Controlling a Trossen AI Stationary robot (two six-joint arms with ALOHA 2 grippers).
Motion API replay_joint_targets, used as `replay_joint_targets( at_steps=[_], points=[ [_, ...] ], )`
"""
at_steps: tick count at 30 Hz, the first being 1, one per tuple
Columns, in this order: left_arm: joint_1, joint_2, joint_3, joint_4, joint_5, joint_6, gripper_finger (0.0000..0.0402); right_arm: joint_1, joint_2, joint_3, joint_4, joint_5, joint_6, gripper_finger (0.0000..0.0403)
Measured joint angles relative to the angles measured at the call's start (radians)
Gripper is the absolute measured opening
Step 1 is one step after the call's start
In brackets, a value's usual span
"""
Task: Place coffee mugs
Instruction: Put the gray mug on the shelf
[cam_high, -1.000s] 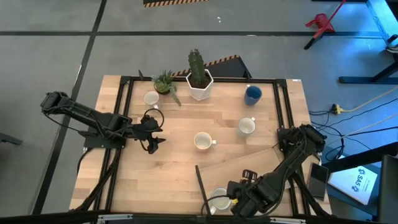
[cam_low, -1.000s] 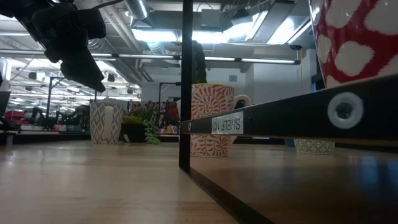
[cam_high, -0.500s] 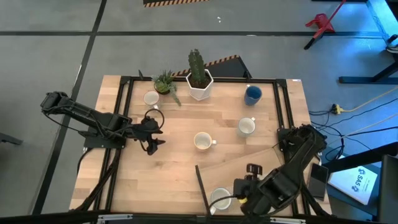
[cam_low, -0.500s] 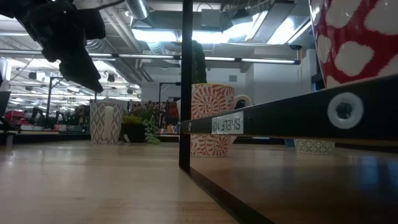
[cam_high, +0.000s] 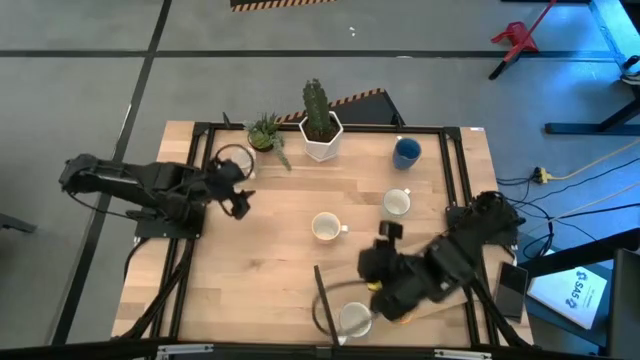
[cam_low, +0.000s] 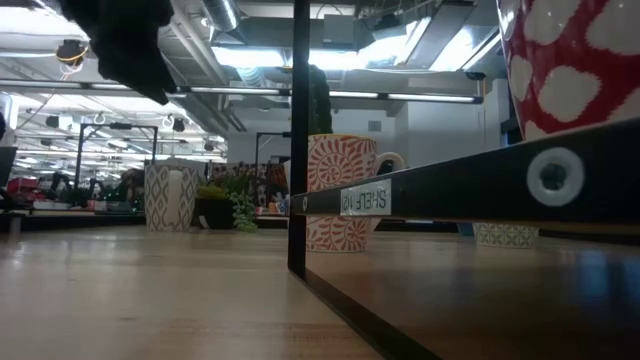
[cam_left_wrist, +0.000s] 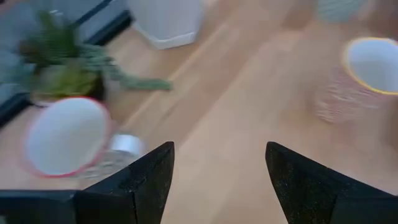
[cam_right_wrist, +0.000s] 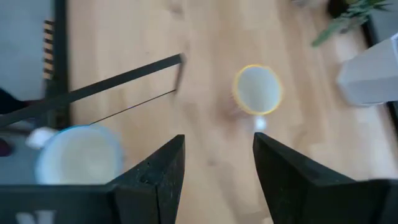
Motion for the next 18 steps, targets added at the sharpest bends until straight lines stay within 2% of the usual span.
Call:
replay_joint_targets(
  at_steps=[3,9,14,18],
  points=[
    [0.122,0.003,0.027,-0.046,0.045,0.089,0.0247,-0.066,0.002,0.000,0.000,0.000,-0.060,0.0176],
    [0.407,0.033,0.028,-0.072,0.307,0.418,0.0247,-0.162,0.002,0.000,0.002,-0.005,-0.199,0.0176],
    [0.581,0.083,0.027,-0.077,0.292,0.608,0.0247,-0.207,0.002,0.000,0.006,-0.056,-0.266,0.0176],
    [0.667,0.113,0.027,-0.057,0.392,0.717,0.0247,-0.226,0.002,-0.001,0.006,-0.062,-0.300,0.0176]
  ],
)
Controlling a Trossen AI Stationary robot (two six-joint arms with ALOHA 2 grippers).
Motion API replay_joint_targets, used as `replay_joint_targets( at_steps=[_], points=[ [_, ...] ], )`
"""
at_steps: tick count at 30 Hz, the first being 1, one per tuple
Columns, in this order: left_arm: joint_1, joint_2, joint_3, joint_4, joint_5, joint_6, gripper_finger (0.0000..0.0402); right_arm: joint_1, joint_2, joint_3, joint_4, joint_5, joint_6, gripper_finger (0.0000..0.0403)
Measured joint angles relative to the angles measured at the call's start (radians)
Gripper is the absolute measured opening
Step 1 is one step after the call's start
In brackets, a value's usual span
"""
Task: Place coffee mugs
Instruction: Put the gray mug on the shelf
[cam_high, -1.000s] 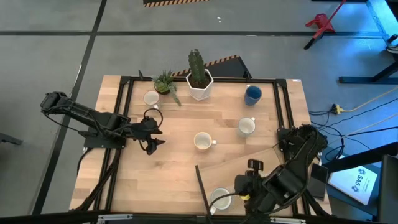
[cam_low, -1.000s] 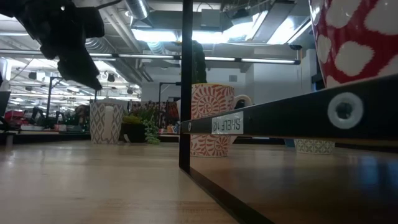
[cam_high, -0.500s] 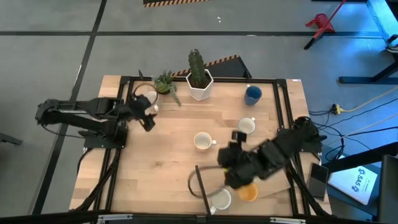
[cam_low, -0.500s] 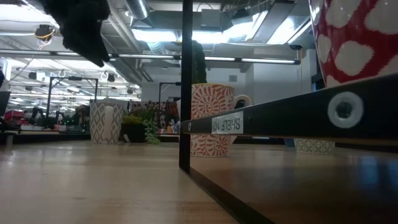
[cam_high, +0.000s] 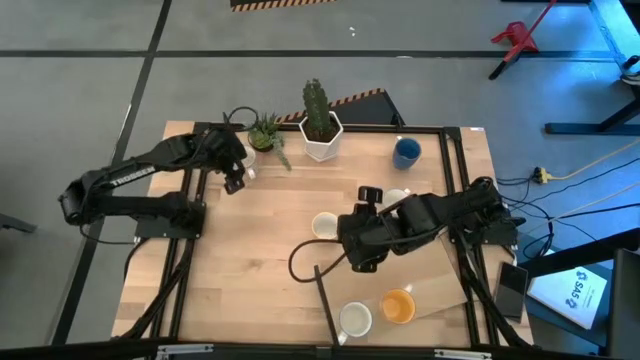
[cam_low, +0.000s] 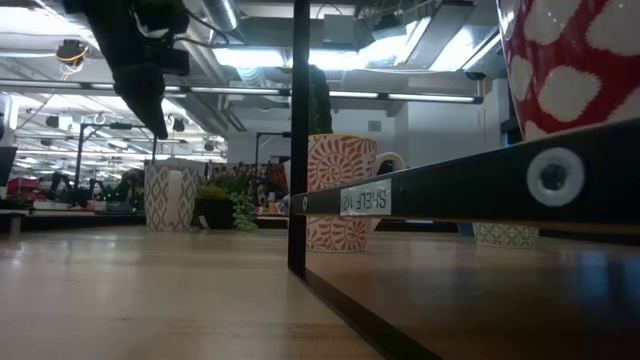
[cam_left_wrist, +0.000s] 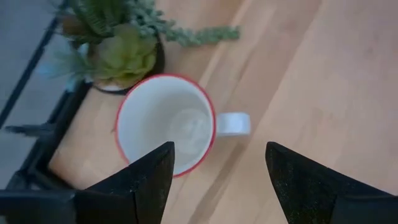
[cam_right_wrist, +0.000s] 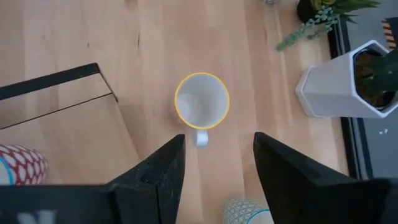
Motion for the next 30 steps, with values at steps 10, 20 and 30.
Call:
replay_joint_targets(
  at_steps=[10,20,30],
  points=[
    [0.073,0.102,-0.037,0.013,0.036,0.141,0.0247,-0.012,0.000,0.000,0.000,0.038,-0.030,0.0176],
    [0.102,0.158,-0.122,0.104,0.028,0.208,0.0222,-0.011,0.001,-0.001,0.000,0.045,-0.031,0.0176],
    [0.102,0.159,-0.122,0.104,0.034,0.210,0.0029,-0.011,0.001,-0.001,0.000,0.079,-0.031,0.0176]
  ],
)
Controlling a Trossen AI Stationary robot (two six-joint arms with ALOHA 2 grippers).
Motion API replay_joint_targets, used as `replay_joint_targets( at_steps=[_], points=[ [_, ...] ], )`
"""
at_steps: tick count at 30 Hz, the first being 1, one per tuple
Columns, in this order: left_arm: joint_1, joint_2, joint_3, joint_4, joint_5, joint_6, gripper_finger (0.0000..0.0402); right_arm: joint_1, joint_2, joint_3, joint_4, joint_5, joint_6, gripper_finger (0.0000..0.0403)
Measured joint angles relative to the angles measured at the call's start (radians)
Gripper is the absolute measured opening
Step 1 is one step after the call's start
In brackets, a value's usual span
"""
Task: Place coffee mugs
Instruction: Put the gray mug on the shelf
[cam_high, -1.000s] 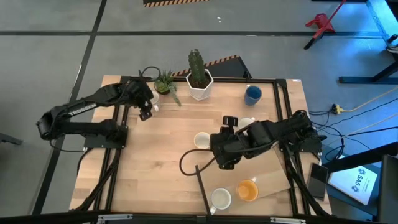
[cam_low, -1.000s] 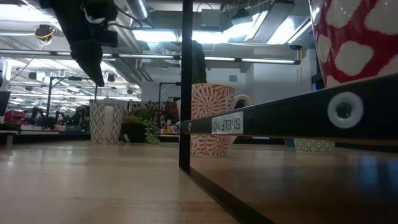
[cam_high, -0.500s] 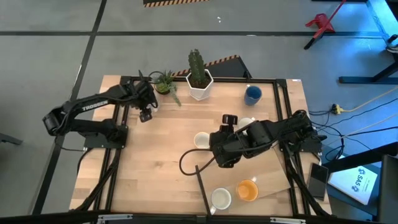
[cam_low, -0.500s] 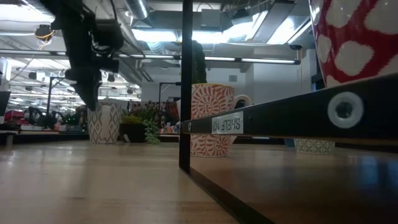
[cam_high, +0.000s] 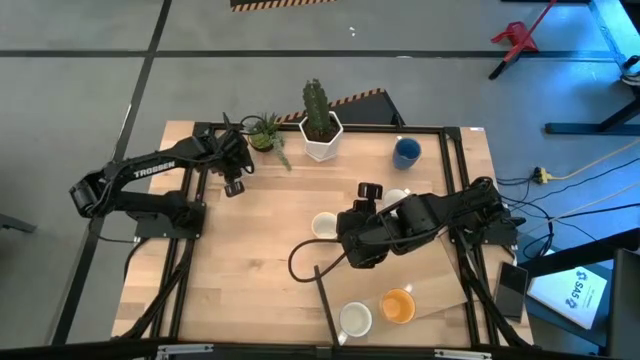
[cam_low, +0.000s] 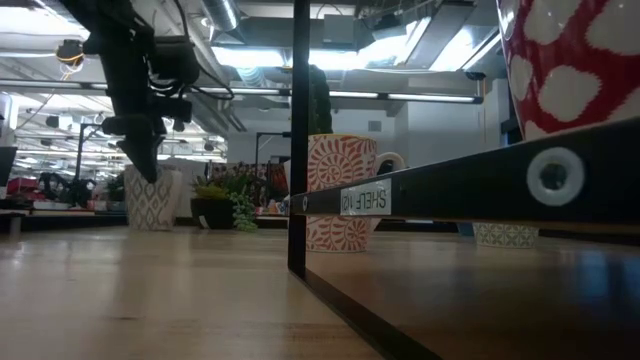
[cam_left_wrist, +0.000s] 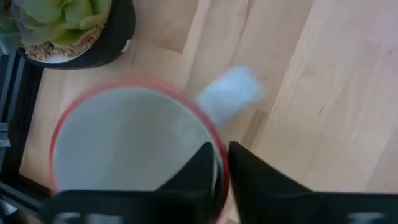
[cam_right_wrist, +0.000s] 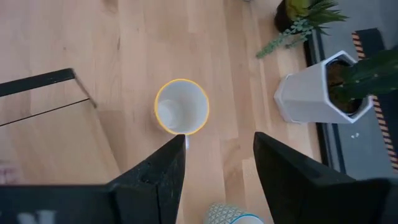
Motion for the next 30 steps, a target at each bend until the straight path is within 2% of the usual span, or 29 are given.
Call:
replay_joint_targets(
  at_steps=[2,7,10,13,18,24,30],
  points=[
    [0.000,-0.001,-0.002,-0.003,-0.001,-0.019,0.0016,0.000,0.000,0.000,0.000,0.021,0.000,0.0176],
    [-0.023,-0.010,0.005,0.002,0.008,-0.042,0.0016,-0.022,0.000,0.000,0.000,0.067,0.048,0.0176],
    [-0.062,-0.010,0.034,0.017,0.091,-0.043,0.0016,-0.049,0.000,0.000,0.000,0.079,0.059,0.0176],
    [-0.117,-0.010,0.062,0.052,0.151,-0.013,0.0016,-0.078,0.000,0.000,-0.001,0.088,0.009,0.0176],
    [-0.220,-0.005,0.094,0.126,0.166,0.038,0.0016,-0.136,0.000,0.000,-0.005,0.071,-0.084,0.0176],
    [-0.334,0.075,0.142,0.167,0.156,0.069,0.0016,-0.178,0.000,0.000,-0.006,0.049,-0.100,0.0176],
    [-0.403,0.201,0.222,0.171,0.147,0.172,0.0016,-0.191,0.000,0.000,-0.006,0.041,-0.121,0.0176]
  ],
)
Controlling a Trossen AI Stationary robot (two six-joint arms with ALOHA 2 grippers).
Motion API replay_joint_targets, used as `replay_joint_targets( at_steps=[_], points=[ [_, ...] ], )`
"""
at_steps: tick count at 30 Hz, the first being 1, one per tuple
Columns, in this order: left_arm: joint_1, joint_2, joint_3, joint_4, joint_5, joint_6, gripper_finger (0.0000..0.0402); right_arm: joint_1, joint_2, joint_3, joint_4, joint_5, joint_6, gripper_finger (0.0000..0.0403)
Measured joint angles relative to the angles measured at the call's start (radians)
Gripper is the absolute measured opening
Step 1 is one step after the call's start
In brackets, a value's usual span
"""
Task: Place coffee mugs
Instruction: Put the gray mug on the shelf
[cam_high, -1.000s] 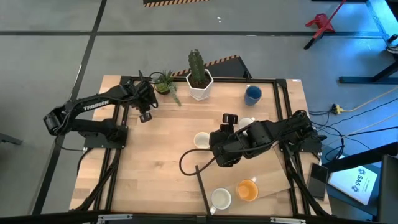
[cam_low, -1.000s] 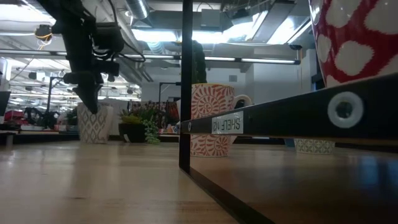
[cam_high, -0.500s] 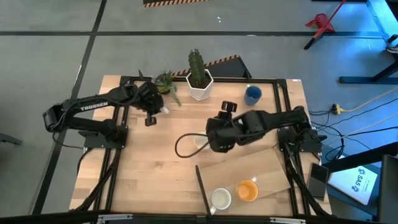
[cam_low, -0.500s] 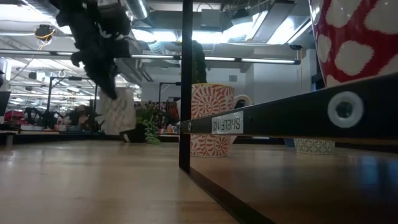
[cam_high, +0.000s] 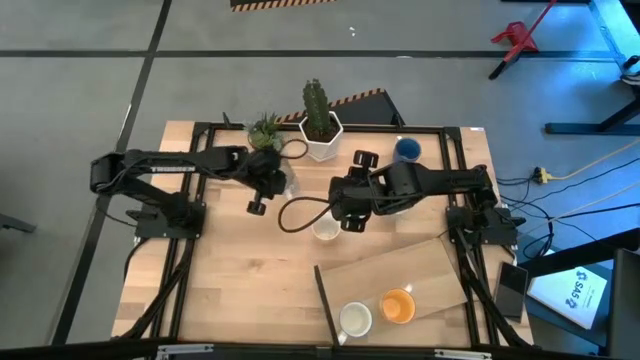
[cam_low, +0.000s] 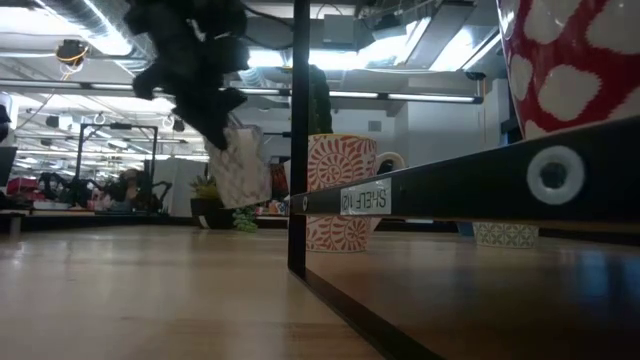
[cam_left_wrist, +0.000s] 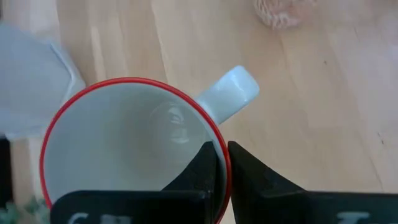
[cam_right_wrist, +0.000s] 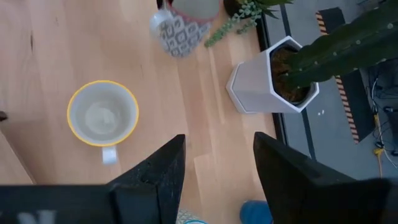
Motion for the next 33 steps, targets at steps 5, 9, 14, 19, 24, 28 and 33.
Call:
replay_joint_targets(
  at_steps=[5,9,14,19,24,28,33],
  points=[
    [-0.021,0.098,0.087,-0.001,0.005,0.069,0.0016,0.000,0.000,0.000,0.003,-0.006,0.001,0.0176],
    [-0.025,0.159,0.143,-0.013,0.009,0.130,0.0016,0.001,0.000,0.000,0.005,-0.007,0.001,0.0176],
    [-0.024,0.239,0.182,-0.032,0.032,0.177,0.0021,0.001,0.000,0.000,0.006,-0.007,0.012,0.0176],
    [-0.024,0.282,0.184,-0.032,0.034,0.177,0.0026,0.001,0.000,0.000,0.007,-0.007,0.014,0.0176],
    [-0.025,0.283,0.184,-0.025,0.036,0.176,0.0028,0.001,0.000,0.000,0.007,-0.007,0.014,0.0176],
    [-0.028,0.272,0.184,-0.016,0.056,0.175,0.0046,0.001,0.000,0.000,0.008,-0.007,0.014,0.0176],
    [-0.043,0.273,0.184,-0.017,0.064,0.174,0.0092,0.000,0.000,0.000,0.009,-0.007,0.014,0.0179]
  ],
)
